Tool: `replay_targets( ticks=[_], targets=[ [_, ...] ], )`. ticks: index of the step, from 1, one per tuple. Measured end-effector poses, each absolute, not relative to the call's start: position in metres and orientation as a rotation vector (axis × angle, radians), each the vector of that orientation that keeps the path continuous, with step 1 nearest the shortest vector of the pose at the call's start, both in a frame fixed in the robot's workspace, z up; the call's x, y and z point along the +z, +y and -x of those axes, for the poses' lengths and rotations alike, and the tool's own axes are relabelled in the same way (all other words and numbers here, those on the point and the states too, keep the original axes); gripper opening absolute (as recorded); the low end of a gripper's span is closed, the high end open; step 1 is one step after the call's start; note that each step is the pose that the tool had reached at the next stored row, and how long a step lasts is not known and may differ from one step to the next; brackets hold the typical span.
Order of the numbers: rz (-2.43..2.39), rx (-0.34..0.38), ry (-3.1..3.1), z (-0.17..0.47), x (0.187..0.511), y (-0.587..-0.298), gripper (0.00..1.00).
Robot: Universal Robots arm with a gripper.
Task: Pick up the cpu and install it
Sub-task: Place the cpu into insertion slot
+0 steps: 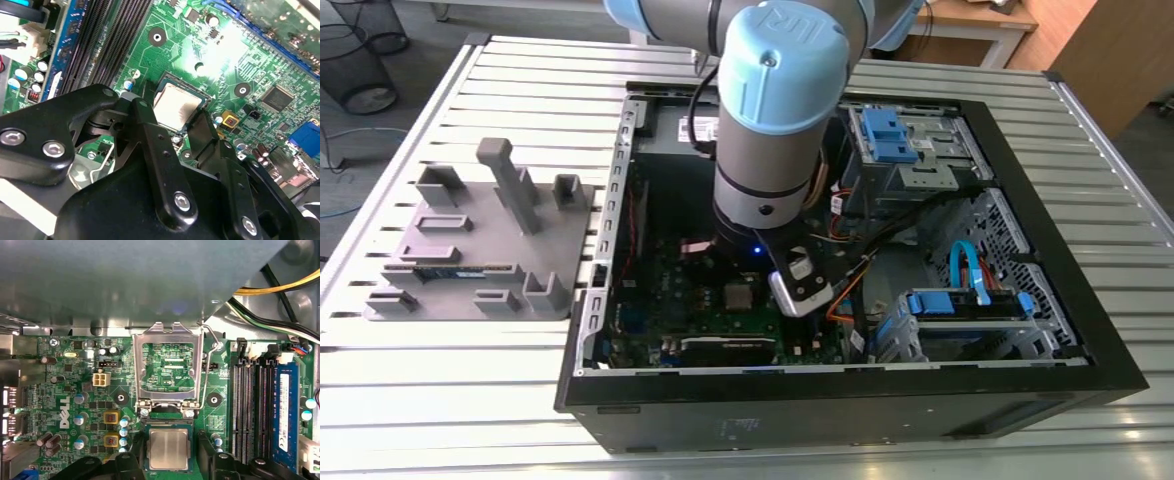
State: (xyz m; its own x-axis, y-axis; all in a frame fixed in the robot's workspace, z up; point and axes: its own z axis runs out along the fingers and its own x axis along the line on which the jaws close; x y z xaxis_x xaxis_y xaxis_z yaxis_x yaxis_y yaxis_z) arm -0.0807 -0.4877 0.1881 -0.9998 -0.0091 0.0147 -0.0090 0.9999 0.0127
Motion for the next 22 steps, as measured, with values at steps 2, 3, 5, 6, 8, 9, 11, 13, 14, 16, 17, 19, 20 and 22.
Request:
replay_targets(
  ticks=[2,3,5,6,8,9,11,13,14,16,17,19,20,22],
  targets=[
    [-0.014,-0.02,-3.128,0.082,0.1881,-0.4876,0.53],
    [-0.014,-0.02,-3.129,0.0823,0.1881,-0.4876,0.53],
    [-0.014,-0.02,-3.129,0.0826,0.1881,-0.4877,0.53],
    [-0.014,-0.02,-3.129,0.0828,0.1881,-0.4877,0.53],
    [-0.014,-0.02,-3.131,0.0834,0.1882,-0.4877,0.53],
    [-0.014,-0.02,-3.132,0.0839,0.1882,-0.4877,0.53],
    [-0.014,-0.02,-3.134,0.0852,0.1883,-0.4877,0.53],
    [-0.014,-0.02,-3.137,0.0867,0.1882,-0.4877,0.53],
    [-0.013,-0.02,-3.139,0.0874,0.1882,-0.4877,0.53],
    [-0.012,-0.02,-3.14,0.0879,0.1882,-0.4876,0.53],
    [-0.012,-0.02,-3.14,0.088,0.1883,-0.4877,0.53],
    [-0.009,-0.02,-3.14,0.0881,0.1884,-0.4877,0.53],
    [-0.006,-0.02,-3.14,0.0881,0.1884,-0.4878,0.53],
    [0.001,-0.019,-3.14,0.0881,0.1886,-0.488,0.53]
  ],
)
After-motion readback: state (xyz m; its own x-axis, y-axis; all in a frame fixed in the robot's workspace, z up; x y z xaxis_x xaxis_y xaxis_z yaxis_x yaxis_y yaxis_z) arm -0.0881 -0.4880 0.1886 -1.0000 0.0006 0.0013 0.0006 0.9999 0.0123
